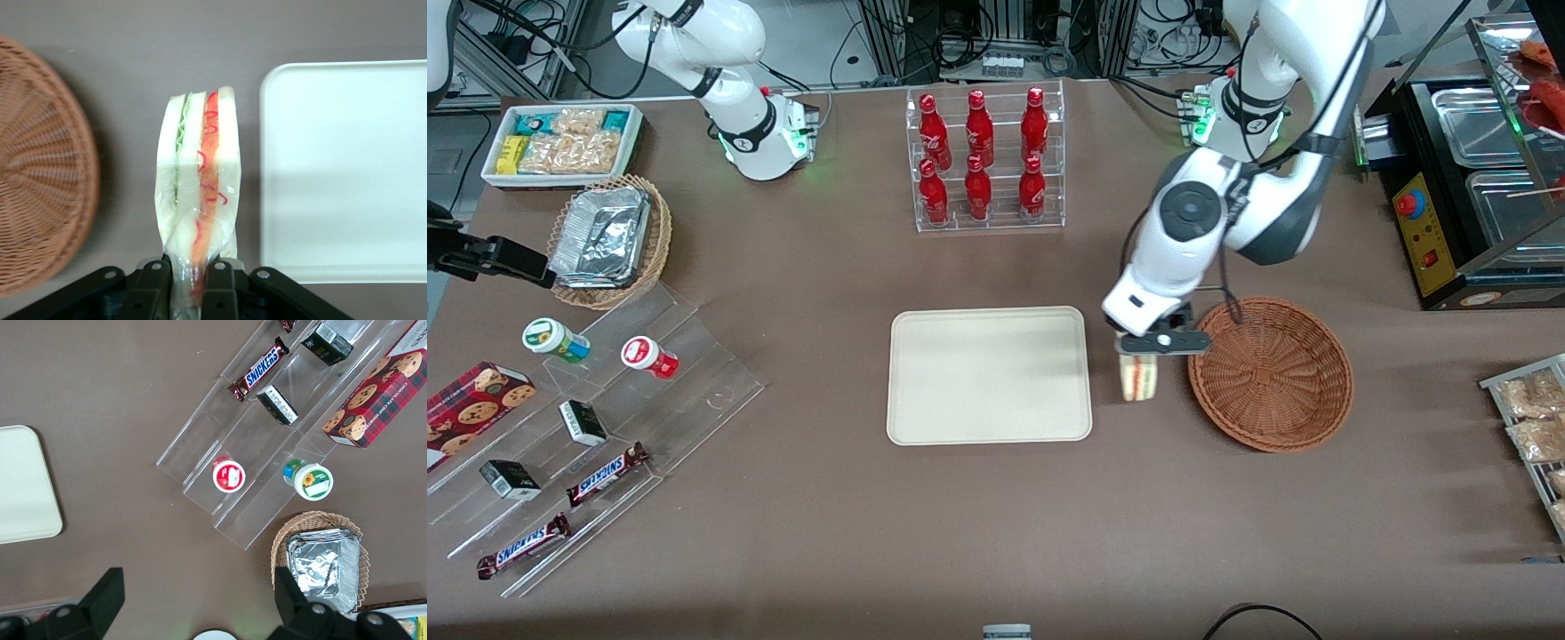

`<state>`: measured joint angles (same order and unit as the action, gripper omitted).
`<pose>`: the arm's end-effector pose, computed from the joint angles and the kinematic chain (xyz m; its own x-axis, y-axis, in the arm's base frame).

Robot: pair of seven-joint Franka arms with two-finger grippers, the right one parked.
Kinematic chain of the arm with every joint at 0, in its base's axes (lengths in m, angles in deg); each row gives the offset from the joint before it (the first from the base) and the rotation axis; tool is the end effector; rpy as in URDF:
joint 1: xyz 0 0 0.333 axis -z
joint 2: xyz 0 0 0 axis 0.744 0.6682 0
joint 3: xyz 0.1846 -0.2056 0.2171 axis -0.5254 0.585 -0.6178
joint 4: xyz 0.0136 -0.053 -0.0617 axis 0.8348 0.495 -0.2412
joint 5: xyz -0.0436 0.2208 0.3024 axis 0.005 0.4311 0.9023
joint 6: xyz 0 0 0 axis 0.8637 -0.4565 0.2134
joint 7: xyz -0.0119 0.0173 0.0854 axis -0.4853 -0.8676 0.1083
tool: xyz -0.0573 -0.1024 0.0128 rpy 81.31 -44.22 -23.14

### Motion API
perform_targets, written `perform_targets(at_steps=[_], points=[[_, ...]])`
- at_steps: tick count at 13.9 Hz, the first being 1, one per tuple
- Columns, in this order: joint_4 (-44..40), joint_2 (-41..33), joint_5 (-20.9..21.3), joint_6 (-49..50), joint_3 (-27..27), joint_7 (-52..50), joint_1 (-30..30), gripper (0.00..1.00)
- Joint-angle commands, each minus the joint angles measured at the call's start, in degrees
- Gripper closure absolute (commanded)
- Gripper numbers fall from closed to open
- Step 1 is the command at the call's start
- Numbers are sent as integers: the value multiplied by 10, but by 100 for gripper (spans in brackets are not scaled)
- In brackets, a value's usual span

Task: Place sandwich from basket to tray
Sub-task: 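Lift the sandwich and carry it with the left gripper over the tray, then lower the sandwich onto the tray center and open the left gripper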

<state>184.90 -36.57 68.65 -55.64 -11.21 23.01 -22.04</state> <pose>0.5113 -0.3201 0.3733 0.9990 -0.0129 0.0422 -0.0122 -0.9998 -0.0168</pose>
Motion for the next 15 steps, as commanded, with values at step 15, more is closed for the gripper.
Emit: perform_targets(at_steps=[15], points=[[-284,260,4,90,-8,-67,115,100]])
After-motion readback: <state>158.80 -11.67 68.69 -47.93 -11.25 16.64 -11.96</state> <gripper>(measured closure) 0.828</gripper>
